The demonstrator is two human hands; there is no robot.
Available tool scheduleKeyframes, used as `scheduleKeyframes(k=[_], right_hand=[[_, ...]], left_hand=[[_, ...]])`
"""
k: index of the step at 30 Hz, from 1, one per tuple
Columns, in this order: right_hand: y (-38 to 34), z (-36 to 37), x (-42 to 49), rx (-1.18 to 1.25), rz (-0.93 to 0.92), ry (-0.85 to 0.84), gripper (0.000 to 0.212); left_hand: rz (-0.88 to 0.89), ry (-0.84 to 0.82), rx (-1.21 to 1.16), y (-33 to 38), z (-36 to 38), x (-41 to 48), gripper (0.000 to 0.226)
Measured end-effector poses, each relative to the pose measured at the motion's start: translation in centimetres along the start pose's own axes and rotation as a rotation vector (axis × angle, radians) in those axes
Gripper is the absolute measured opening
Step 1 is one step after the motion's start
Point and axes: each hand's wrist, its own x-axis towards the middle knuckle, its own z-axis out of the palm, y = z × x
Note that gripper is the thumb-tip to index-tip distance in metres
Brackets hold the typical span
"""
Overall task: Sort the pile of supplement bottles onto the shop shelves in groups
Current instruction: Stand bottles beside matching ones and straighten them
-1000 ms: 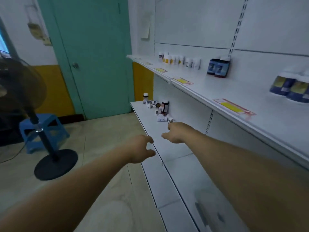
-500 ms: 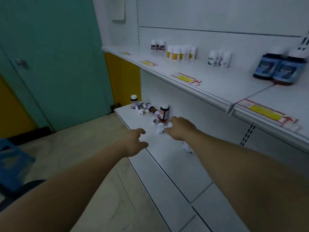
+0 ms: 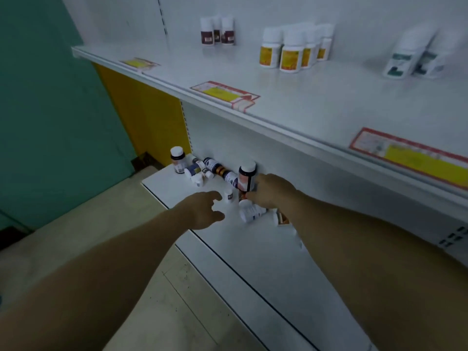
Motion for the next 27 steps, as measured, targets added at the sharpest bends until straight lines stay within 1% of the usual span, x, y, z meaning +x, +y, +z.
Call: scheduleKeyframes(k=[2, 6, 8, 10, 11, 14, 17, 19, 21, 23, 24, 25, 27], right_hand=[[-0.7, 0.3, 2.2, 0.014, 0.044, 0.027, 0.051], [-1.6, 1.2, 6.5, 0.047, 0.138, 0.137, 0.060], [-2.1, 1.8, 8.4, 0.041, 0.197, 0.175, 0.062], [-2.5, 2.6, 10.2, 0.019, 0.255, 0.194, 0.065], [-2.7, 3.1, 11.1, -0.001, 0.271, 0.204, 0.066], [-2.8, 4.8, 13.3, 0.000, 0.309, 0.176, 0.073], [-2.5, 7.1, 15.2, 0.001, 0.327, 0.115, 0.076], [-2.3, 8.1, 16.0, 0.059, 0.322, 0.156, 0.069], [-2.2, 8.6, 16.5, 0.201, 0.342, 0.232, 0.060], [-2.3, 8.8, 16.7, 0.270, 0.356, 0.329, 0.045], [-2.4, 8.8, 16.7, 0.292, 0.367, 0.376, 0.036], [-2.5, 8.9, 16.8, 0.316, 0.371, 0.429, 0.029], [-3.0, 8.9, 16.6, 0.350, 0.373, 0.519, 0.024]], left_hand=[[0.038, -0.034, 0.022, -1.3, -0.7, 2.9, 0.060], [0.135, -0.094, 0.070, -4.2, -1.9, 8.9, 0.060], [0.210, -0.097, 0.214, -5.7, -2.3, 11.8, 0.061], [0.300, -0.062, 0.421, -6.7, -2.6, 14.8, 0.062], [0.339, -0.043, 0.475, -7.0, -2.6, 16.2, 0.060], [0.425, -0.018, 0.483, -7.0, -1.5, 19.6, 0.056], [0.467, -0.024, 0.428, -6.9, 0.9, 22.3, 0.058], [0.471, -0.054, 0.348, -7.1, 2.8, 24.0, 0.064], [0.458, -0.135, 0.264, -7.5, 4.5, 25.5, 0.072], [0.431, -0.213, 0.207, -7.8, 6.0, 26.1, 0.071], [0.423, -0.221, 0.180, -8.0, 6.8, 26.3, 0.068], [0.421, -0.199, 0.149, -8.2, 7.5, 26.3, 0.064], [0.415, -0.085, 0.097, -8.5, 8.4, 26.2, 0.051]])
